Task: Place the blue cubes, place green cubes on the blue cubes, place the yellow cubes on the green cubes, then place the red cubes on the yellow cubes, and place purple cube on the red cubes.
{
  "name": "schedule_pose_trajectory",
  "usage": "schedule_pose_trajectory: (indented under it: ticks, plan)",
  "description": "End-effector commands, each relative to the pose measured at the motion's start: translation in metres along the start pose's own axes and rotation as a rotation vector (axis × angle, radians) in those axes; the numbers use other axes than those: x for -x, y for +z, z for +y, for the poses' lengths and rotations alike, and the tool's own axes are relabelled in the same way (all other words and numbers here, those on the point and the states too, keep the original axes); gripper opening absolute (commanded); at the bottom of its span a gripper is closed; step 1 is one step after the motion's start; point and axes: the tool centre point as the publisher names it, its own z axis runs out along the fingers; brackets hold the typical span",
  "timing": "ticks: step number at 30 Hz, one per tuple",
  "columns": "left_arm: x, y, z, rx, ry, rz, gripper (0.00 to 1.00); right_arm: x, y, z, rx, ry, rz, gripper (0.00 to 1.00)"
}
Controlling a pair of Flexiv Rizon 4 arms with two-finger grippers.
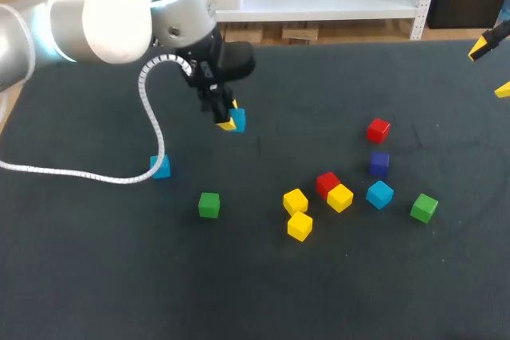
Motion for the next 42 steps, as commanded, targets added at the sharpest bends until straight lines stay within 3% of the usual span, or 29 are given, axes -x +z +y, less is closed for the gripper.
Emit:
schedule_pose_trajectory:
  ticks: [1, 11, 17, 31, 42]
  plan:
    - [0.016, 0.011, -0.004, 0.034, -0.011, -0.006, 0.00, 0.000, 0.000, 0.001, -0.003, -0.001, 0.000, 1.00]
    - [0.062, 0.033, 0.001, 0.017, -0.022, 0.002, 0.00, 0.000, 0.000, 0.001, -0.003, -0.001, 0.000, 1.00]
    - [0.076, 0.044, 0.002, -0.001, -0.034, 0.011, 0.00, 0.000, 0.000, 0.001, -0.003, -0.001, 0.000, 1.00]
    - [0.072, 0.052, -0.013, 0.014, -0.129, 0.021, 0.00, 0.000, 0.000, 0.001, -0.003, -0.001, 0.000, 1.00]
    - [0.072, 0.058, -0.026, -0.002, -0.143, 0.022, 0.00, 0.000, 0.000, 0.001, -0.003, -0.001, 0.000, 1.00]
